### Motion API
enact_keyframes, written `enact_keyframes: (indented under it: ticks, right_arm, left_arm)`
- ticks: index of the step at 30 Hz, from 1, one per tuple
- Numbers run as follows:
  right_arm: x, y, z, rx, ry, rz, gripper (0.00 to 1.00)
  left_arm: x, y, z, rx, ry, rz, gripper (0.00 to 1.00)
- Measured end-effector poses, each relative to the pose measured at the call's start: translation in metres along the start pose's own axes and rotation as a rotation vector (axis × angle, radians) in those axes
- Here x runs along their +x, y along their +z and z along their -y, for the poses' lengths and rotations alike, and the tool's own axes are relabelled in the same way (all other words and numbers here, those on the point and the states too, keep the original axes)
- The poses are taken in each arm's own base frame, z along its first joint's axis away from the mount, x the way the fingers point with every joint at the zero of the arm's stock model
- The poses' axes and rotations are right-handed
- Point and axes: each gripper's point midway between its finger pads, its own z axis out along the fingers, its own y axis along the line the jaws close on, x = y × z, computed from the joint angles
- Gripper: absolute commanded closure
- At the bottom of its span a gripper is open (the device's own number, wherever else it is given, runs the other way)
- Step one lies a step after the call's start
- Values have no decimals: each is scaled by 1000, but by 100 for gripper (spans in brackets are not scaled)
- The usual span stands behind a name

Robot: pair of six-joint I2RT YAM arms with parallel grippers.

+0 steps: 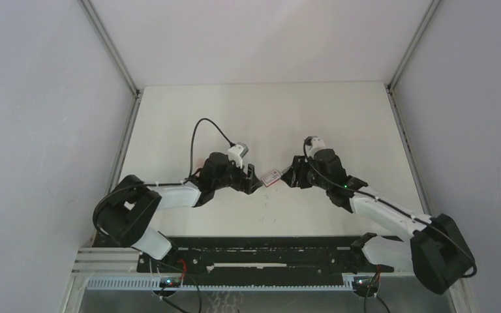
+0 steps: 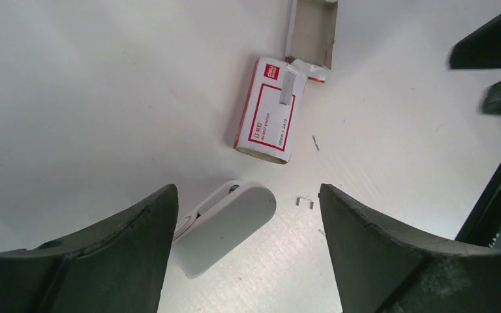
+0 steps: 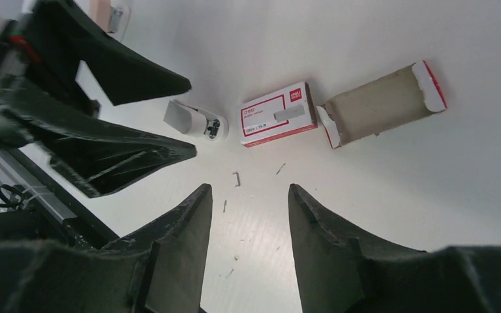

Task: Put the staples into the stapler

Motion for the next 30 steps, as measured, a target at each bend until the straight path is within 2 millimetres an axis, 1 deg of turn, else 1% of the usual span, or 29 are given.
enact_keyframes:
  ticks: [1, 3, 6, 9, 13, 16, 19, 25, 27, 30]
  right_arm:
    - [-1, -6, 2, 2, 0, 12, 51]
    - [-5, -16, 1, -3, -3, 36, 50]
    - [-12, -29, 0, -14, -7, 75, 50]
    - [-19, -37, -1, -20, -11, 105, 50]
    - [-20, -40, 3, -9, -4, 106, 50]
    - [-19, -40, 6, -5, 1, 102, 50]
    - [-18, -40, 5, -12, 3, 96, 50]
    - [-18, -40, 5, -22, 5, 92, 50]
    - [-18, -40, 5, -23, 6, 92, 50]
    - [-19, -41, 5, -23, 8, 93, 50]
  left_arm:
    - [6, 3, -1, 8, -2, -17, 17]
    - [10, 6, -1, 22, -2, -27, 17]
    - [9, 9, 0, 40, 1, -19, 17]
    - [5, 10, 2, 53, 11, -4, 17]
    - [5, 9, 3, 61, 25, 7, 20]
    - [16, 6, 0, 55, 20, -9, 20]
    - [19, 2, -3, 42, 22, -2, 21]
    - [34, -5, -8, 6, 28, -22, 21]
    - [39, -6, -10, -16, 36, -29, 23]
    - [43, -7, -11, -56, 65, -38, 30]
